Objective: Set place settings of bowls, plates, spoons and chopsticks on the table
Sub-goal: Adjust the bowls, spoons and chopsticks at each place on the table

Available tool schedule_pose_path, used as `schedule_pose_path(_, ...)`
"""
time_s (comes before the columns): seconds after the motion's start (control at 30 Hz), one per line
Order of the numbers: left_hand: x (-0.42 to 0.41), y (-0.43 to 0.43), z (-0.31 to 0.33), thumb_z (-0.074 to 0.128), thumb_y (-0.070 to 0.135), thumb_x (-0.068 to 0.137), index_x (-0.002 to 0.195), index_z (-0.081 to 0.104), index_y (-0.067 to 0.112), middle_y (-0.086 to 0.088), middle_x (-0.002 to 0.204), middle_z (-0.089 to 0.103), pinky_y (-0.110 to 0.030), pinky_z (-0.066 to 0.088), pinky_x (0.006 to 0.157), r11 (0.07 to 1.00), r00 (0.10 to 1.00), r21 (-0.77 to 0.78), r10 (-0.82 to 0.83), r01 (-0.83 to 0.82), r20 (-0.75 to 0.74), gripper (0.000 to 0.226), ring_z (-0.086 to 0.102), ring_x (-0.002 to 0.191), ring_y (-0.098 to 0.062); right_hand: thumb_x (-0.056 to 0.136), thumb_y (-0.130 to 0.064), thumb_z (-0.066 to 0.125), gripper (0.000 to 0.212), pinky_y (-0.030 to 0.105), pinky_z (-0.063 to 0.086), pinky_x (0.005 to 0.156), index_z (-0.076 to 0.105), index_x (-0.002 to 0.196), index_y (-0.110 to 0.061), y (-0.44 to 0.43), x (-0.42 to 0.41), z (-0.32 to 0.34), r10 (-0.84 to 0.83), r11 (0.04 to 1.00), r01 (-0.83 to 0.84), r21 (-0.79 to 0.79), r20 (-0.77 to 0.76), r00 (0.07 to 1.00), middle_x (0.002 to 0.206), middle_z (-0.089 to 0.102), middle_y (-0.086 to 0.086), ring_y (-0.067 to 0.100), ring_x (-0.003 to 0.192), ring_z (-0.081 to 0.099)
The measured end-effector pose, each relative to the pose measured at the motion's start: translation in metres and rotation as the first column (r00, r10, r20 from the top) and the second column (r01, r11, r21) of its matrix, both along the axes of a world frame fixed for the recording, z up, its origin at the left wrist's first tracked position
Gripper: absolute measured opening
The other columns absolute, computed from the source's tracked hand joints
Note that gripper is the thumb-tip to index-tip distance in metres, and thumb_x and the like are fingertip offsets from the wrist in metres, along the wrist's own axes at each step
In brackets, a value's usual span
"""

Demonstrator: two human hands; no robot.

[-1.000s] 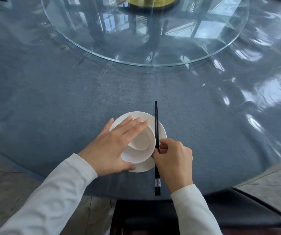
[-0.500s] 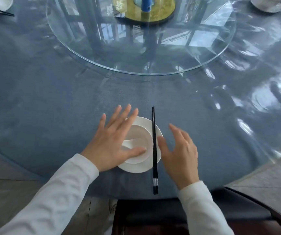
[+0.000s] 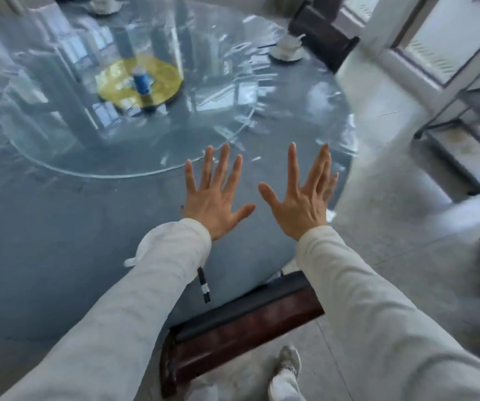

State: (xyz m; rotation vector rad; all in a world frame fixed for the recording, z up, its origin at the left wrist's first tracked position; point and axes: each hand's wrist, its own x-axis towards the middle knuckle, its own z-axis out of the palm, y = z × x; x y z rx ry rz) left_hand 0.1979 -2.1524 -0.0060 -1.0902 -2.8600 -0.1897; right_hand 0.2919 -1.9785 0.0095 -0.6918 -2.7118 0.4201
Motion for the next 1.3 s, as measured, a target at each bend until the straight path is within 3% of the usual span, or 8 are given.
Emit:
schedule_pose_path(0.23, 0.054, 0.161, 0.032, 0.004, 0.085, 0.087, 0.157, -0.025, 0.031, 0.002, 0.164, -0.036, -0.065, -0.016, 0.118, 0.991, 0.991, 0.024, -0.131, 0.131, 0.009, 0.093, -0.033, 0.151, -0.026, 0.089, -0.086, 0.028, 0.092, 0.065, -0.004, 0.124, -0.008, 0.162, -0.043, 0.166, 0.105, 0.023, -0.17, 0.982, 0.168, 0.089, 0.021, 0.985, 0.169, -0.024, 0.019, 0.04, 0.157, -0.014)
schedule_pose_path(0.47, 0.125, 0.327, 0.042, -0.012, 0.086, 0.08, 0.152, -0.036, 0.033, 0.002, 0.16, -0.043, -0.065, -0.016, 0.119, 0.994, 0.993, 0.046, -0.106, 0.104, 0.052, 0.093, -0.033, 0.151, -0.028, 0.087, -0.088, 0.023, 0.092, 0.066, -0.012, 0.122, -0.025, 0.154, -0.048, 0.336, 0.194, 0.037, -0.249, 0.962, 0.231, 0.149, 0.118, 0.961, 0.167, -0.03, 0.016, 0.04, 0.156, -0.023)
schedule_pose_path(0.63, 0.146, 0.413, 0.048, -0.006, 0.087, 0.081, 0.153, -0.033, 0.031, 0.001, 0.161, -0.043, -0.065, -0.017, 0.119, 0.995, 0.993, 0.044, -0.097, 0.094, 0.065, 0.095, -0.035, 0.15, -0.028, 0.087, -0.089, 0.024, 0.093, 0.066, -0.014, 0.122, -0.019, 0.158, -0.046, 0.42, 0.21, 0.054, -0.248, 0.964, 0.23, 0.131, 0.144, 0.958, 0.166, -0.034, 0.015, 0.039, 0.154, -0.026)
schedule_pose_path(0.9, 0.095, 0.549, 0.043, 0.002, 0.088, 0.084, 0.153, -0.034, 0.031, 0.0, 0.161, -0.042, -0.067, -0.015, 0.119, 0.995, 0.995, 0.011, -0.097, 0.097, 0.011, 0.096, -0.034, 0.151, -0.029, 0.086, -0.09, 0.02, 0.093, 0.066, -0.015, 0.121, -0.02, 0.157, -0.046, 0.546, 0.167, 0.041, -0.257, 0.964, 0.241, 0.114, 0.152, 0.954, 0.164, -0.037, 0.015, 0.039, 0.154, -0.028)
schedule_pose_path(1.07, 0.036, 0.661, 0.039, 0.007, 0.086, 0.087, 0.153, -0.033, 0.03, -0.002, 0.162, -0.04, -0.067, -0.013, 0.119, 0.997, 0.997, 0.023, -0.076, 0.076, -0.001, 0.096, -0.032, 0.151, -0.03, 0.085, -0.092, 0.017, 0.093, 0.063, -0.021, 0.118, -0.023, 0.156, -0.048, 0.651, 0.097, 0.031, -0.245, 0.965, 0.226, 0.136, 0.144, 0.959, 0.165, -0.036, 0.014, 0.039, 0.154, -0.028)
schedule_pose_path(1.3, -0.052, 0.804, 0.067, 0.008, 0.085, 0.088, 0.155, -0.031, 0.028, -0.003, 0.163, -0.038, -0.064, -0.014, 0.119, 0.998, 0.998, 0.031, -0.062, 0.061, 0.007, 0.096, -0.032, 0.152, -0.03, 0.084, -0.092, 0.016, 0.092, 0.065, -0.017, 0.121, -0.021, 0.156, -0.048, 0.792, -0.006, 0.055, -0.242, 0.966, 0.229, 0.123, 0.108, 0.964, 0.165, -0.036, 0.013, 0.04, 0.155, -0.025)
